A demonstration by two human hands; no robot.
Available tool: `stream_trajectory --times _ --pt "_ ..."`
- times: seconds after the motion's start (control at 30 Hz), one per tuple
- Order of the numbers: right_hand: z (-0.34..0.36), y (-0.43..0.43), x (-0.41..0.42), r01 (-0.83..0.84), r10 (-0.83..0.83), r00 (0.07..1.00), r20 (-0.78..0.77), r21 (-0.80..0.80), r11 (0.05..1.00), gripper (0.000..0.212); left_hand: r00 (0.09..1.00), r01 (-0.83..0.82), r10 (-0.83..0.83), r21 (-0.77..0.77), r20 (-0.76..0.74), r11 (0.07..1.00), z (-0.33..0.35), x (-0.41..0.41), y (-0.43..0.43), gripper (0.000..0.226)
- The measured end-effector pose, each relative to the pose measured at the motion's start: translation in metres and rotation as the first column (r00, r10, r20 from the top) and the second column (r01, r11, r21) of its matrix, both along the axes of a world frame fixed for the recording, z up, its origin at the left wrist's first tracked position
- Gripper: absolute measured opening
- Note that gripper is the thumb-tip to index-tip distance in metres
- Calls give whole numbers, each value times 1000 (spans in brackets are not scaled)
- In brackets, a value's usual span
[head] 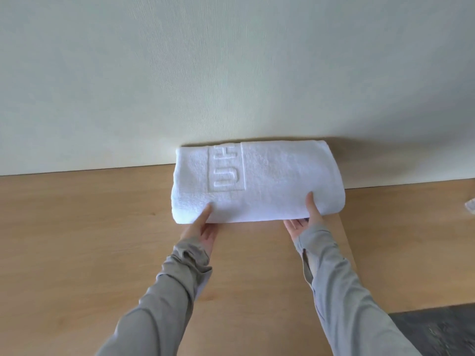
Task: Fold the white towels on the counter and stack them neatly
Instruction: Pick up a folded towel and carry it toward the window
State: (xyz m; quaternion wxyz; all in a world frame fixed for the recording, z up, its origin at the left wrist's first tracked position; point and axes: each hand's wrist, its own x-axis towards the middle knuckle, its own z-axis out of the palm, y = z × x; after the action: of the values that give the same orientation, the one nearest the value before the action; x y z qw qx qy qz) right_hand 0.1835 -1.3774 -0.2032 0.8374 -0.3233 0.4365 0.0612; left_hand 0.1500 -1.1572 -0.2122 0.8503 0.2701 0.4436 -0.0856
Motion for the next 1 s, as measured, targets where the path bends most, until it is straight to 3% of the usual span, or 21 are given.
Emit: stream_trajectory --times 0.27,0.57,0.73,1.0 --pt "-2 17 13 150 -173 973 153 152 977 37 984 -176 170 -114 -59 978 14 14 -11 46" --pt "6 14 22 36 -47 991 124 84 996 34 976 -216 217 -69 15 974 22 26 -24 40" --pt "14 16 19 29 -41 982 183 69 997 21 981 -187 187 17 -50 982 26 25 -23 39" --pt "44 26 1 -10 11 963 268 -5 1000 8 970 -244 244 -32 -4 969 50 -3 -8 44"
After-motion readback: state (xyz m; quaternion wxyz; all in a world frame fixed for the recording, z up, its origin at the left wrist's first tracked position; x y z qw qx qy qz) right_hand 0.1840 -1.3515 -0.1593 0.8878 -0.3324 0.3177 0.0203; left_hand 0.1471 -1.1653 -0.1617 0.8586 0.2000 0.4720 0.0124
